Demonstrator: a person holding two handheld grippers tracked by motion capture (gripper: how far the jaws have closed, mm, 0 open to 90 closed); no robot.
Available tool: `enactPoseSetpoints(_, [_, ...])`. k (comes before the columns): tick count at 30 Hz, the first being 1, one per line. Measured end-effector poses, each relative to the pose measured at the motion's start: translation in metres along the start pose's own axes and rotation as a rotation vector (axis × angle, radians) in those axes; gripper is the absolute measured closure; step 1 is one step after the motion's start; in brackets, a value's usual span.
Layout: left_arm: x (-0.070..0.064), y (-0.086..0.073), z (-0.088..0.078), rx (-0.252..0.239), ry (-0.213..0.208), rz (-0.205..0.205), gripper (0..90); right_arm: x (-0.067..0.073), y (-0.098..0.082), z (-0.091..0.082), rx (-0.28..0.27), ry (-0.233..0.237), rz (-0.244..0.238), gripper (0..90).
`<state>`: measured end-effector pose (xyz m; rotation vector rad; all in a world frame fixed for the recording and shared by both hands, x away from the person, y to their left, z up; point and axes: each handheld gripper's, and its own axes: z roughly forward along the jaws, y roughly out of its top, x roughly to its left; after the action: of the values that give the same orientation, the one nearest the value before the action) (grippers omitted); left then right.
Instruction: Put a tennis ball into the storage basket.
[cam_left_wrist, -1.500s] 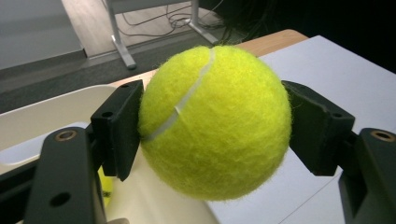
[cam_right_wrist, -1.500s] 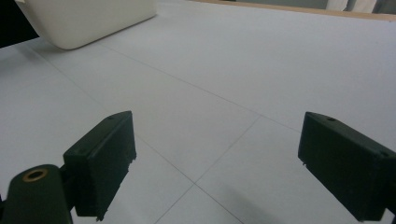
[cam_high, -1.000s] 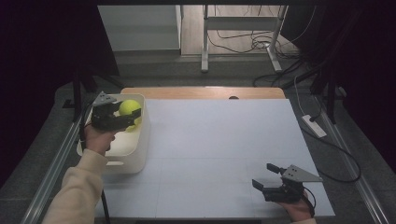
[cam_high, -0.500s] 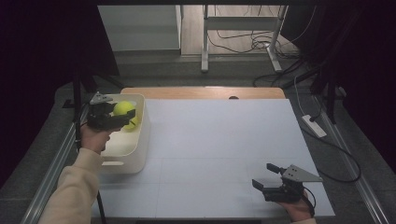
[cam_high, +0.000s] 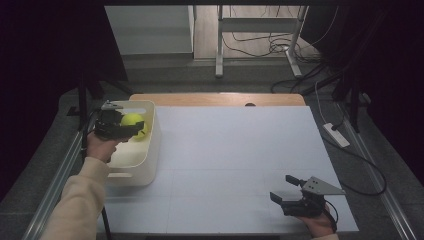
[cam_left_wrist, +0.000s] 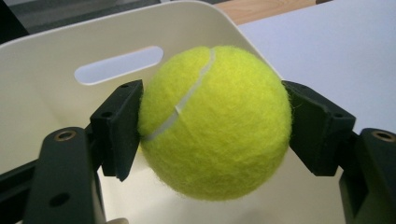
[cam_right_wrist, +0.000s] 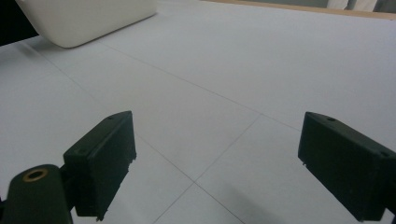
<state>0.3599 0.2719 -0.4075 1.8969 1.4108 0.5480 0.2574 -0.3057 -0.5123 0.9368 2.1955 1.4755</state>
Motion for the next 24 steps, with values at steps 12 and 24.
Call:
enactPoseSetpoints(12, [0.001,0.001,-0.002,0.000,0.018,0.004,26.4,0.000,0.000,0.000,0.000,0.000,0.001,11.1])
enactPoseSetpoints(24, [-0.005,0.005,-0.017,-0.091,-0.015,0.012,14.0,0.000,0.000,0.000,-0.001,-0.001,0.001,11.1])
